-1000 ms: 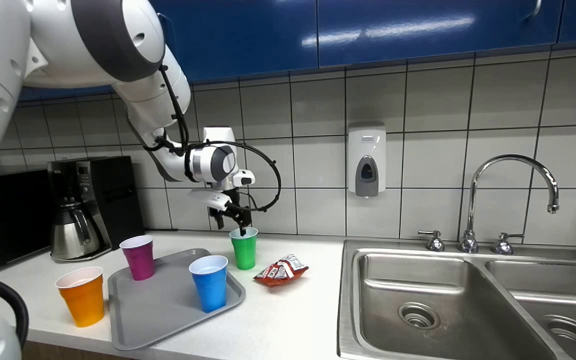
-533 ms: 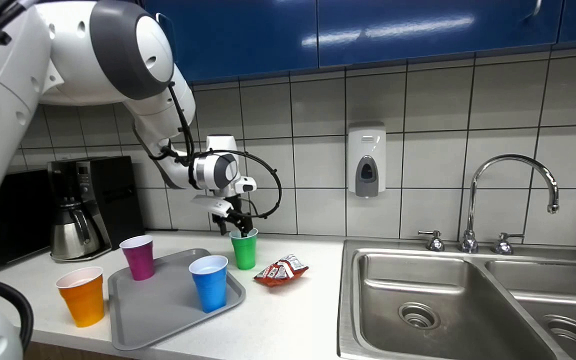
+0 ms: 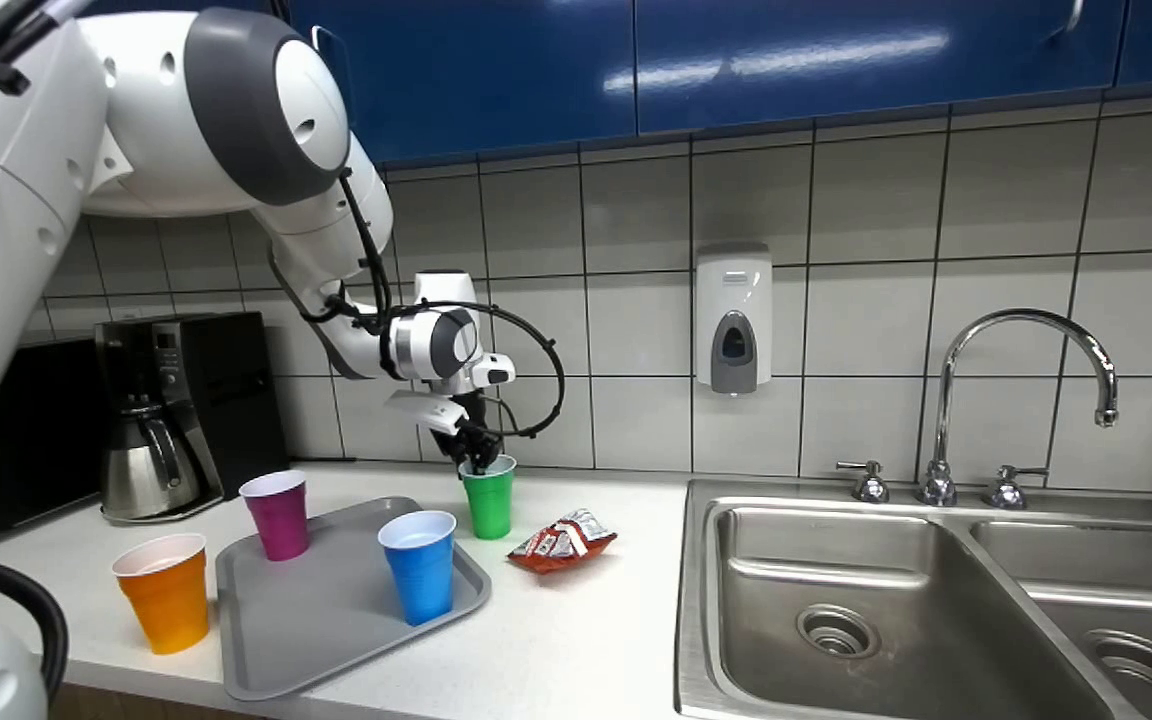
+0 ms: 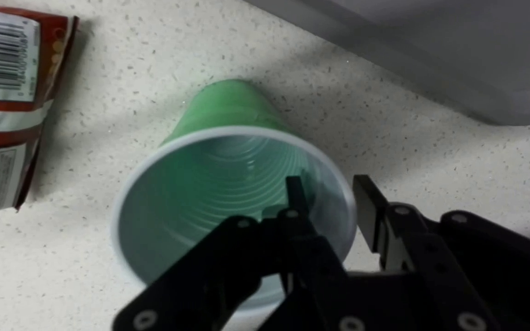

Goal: Put the cups on the grey tray.

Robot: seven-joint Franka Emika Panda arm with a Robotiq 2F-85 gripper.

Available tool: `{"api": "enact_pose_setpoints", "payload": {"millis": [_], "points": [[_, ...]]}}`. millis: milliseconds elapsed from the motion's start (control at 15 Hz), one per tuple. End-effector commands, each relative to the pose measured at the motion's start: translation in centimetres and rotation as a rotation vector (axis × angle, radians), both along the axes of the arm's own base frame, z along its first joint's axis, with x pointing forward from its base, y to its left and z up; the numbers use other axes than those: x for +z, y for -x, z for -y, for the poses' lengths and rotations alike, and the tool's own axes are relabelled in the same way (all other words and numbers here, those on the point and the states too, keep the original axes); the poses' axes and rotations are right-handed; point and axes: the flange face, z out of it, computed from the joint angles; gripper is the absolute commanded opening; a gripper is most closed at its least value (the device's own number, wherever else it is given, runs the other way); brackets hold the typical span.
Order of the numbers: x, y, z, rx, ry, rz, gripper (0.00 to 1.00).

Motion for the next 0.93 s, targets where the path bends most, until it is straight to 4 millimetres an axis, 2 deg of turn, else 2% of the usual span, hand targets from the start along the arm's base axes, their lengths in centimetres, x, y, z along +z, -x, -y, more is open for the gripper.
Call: {"api": "enact_pose_setpoints", "payload": {"millis": [0,133,333,867], "points": [[0.3,-0.4,-0.3,-0.015,0.006,-0.004,0.03],[0.3,-0.4,-0.3,-0.012,0.023,-0.004,0.0],[1.0,-0.2,-0.2,-0.004,0.032,-0.009,0.01],[3.3,1.6,-1.4,0.06,0.051,-0.043,0.01]]}}
